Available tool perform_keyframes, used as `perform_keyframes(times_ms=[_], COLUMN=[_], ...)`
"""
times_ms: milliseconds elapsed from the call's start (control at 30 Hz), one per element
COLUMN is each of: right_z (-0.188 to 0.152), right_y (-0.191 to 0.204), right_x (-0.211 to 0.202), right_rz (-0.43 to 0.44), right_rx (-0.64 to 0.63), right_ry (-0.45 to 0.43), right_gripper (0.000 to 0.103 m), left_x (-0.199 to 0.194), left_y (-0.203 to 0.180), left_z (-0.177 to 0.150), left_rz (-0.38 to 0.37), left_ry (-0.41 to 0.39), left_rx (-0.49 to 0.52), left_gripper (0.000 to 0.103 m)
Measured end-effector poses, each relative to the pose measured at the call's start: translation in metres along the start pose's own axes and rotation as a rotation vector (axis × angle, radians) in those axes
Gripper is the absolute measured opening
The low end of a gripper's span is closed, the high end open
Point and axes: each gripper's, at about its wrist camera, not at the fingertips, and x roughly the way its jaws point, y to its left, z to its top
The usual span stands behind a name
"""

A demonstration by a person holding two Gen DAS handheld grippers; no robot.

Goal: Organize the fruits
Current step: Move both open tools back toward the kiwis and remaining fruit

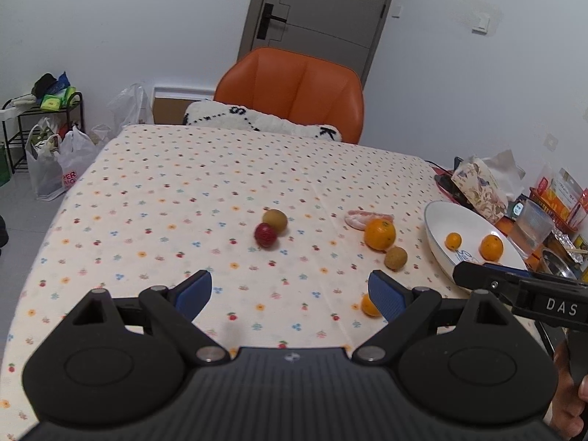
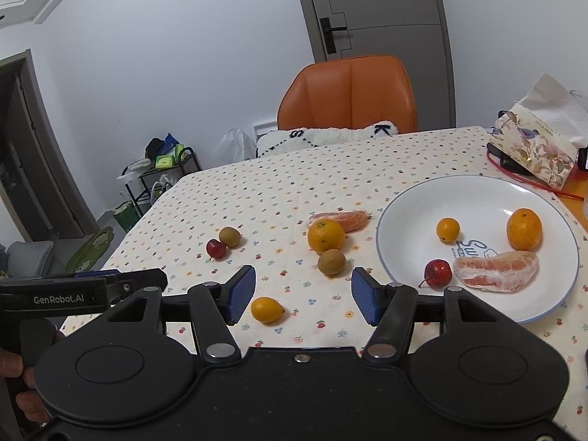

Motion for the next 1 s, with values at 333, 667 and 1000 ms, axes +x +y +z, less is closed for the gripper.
perform_keyframes(times_ms=[333,667,1000], right_z=[-0.003,0.000,0.005], right_y=[0.004,-0.002,-0.006], right_x=[0.011,0.037,0.064], right_rz=[-0.008,-0.024,-0.043], right_rx=[-0.018,-0.014,-0.022], right_ry=[0.017,0.038,0.065], right_gripper=[0.058,0.054,0.048], left_x=[0.004,0.029,0.059], left_y=[0.012,0.020,0.023], left_z=[0.001,0.009,0.014], left_rz=[0.008,0.014,0.027], left_ry=[-0.006,-0.003,0.021], left_rx=[-0.011,-0.029,-0.026], left_gripper=[0.089,0.082,0.070])
